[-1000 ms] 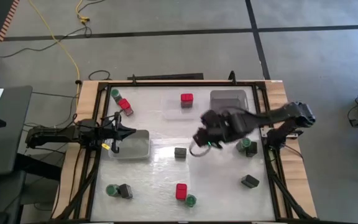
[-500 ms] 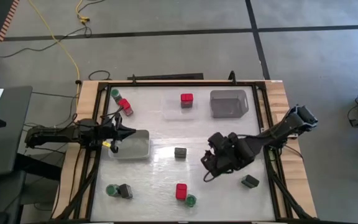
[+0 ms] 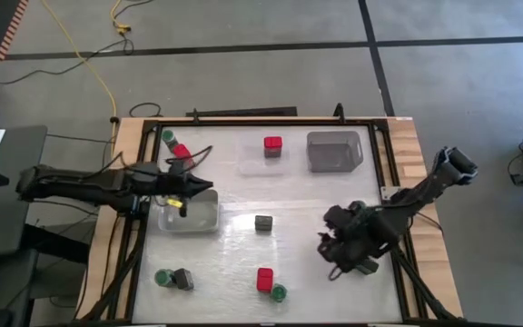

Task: Sort spices by type
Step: Put the black seasoning can into the gray bin

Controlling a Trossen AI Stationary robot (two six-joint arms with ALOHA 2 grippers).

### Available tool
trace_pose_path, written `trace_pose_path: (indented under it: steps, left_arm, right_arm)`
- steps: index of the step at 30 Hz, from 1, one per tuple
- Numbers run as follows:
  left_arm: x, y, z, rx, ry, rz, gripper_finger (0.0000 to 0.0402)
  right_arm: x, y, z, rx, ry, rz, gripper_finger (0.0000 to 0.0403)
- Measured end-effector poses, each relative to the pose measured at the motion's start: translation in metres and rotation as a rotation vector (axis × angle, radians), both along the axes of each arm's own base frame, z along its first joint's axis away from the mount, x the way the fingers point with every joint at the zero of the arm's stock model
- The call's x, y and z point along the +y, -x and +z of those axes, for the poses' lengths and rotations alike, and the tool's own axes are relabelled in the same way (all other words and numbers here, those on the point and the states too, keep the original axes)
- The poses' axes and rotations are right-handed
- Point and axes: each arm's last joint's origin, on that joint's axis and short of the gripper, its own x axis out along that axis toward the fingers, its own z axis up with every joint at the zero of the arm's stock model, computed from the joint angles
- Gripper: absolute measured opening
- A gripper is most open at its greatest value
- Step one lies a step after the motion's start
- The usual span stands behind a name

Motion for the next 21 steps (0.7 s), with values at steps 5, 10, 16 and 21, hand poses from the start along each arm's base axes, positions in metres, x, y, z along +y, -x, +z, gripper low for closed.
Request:
trace_pose_path:
  steps: [5,10,16,21]
  left_arm:
    - [0.0,-0.027,0.009,-0.036,0.068,0.011,0.0]
    - [0.0,-0.047,0.001,0.004,0.072,0.013,0.0]
    - [0.0,-0.063,-0.01,0.029,0.129,0.025,0.0]
    - [0.001,-0.074,-0.016,-0.015,0.27,0.055,0.0]
  right_arm:
    - [-0.009,0.029,-0.003,-0.031,-0.012,-0.004,0.028]
    - [-0.018,0.048,-0.008,-0.036,-0.01,0.021,0.028]
    - [-0.029,0.071,-0.016,-0.039,-0.012,0.06,0.028]
    - [-0.037,0.086,-0.021,-0.057,-0.03,0.085,0.028]
